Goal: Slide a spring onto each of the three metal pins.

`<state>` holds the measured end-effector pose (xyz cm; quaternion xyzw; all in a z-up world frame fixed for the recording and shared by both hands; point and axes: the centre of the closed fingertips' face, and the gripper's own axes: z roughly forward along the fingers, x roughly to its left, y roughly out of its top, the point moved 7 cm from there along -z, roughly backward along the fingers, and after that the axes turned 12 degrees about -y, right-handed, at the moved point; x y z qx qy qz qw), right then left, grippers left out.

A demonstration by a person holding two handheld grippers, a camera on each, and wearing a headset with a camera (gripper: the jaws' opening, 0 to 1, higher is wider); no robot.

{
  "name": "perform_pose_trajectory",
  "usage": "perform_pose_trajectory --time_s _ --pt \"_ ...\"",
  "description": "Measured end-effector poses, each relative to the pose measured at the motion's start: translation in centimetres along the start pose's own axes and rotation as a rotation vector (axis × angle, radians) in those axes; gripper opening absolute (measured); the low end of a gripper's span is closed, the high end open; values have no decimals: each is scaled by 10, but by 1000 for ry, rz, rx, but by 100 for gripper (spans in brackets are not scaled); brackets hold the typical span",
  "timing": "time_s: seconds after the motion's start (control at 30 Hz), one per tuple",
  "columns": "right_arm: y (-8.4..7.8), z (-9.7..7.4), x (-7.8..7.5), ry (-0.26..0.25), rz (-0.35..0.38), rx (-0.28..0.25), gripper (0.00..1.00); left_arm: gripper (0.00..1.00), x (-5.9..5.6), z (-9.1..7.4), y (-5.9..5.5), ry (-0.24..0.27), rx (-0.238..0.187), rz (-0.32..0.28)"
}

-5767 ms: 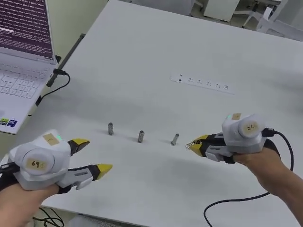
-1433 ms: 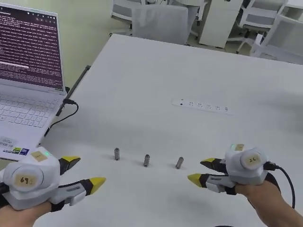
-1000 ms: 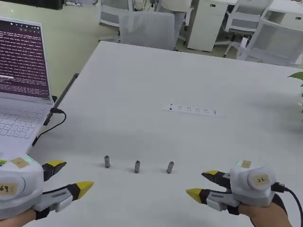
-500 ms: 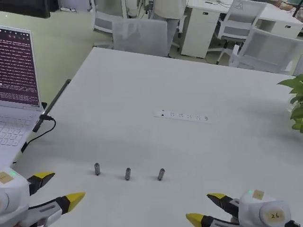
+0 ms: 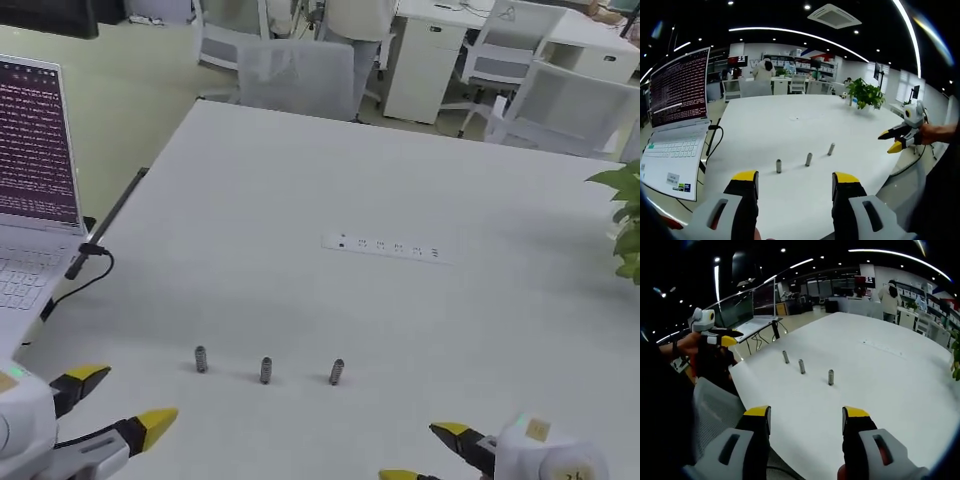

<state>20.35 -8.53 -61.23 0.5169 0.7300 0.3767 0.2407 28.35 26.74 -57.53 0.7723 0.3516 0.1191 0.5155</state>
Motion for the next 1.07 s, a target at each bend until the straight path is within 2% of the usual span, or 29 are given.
perform_pose_trajectory --time_s 0.4,0.53,1.07 --pt "1 6 -2 9 -9 18 56 56 6 -1 -3 21 -10 -28" --pt "3 7 1 23 -31 21 57 56 3 -1 -5 20 -5 -29" --pt "2 10 9 63 -39 35 61 58 -6 -3 -4 9 8 -21"
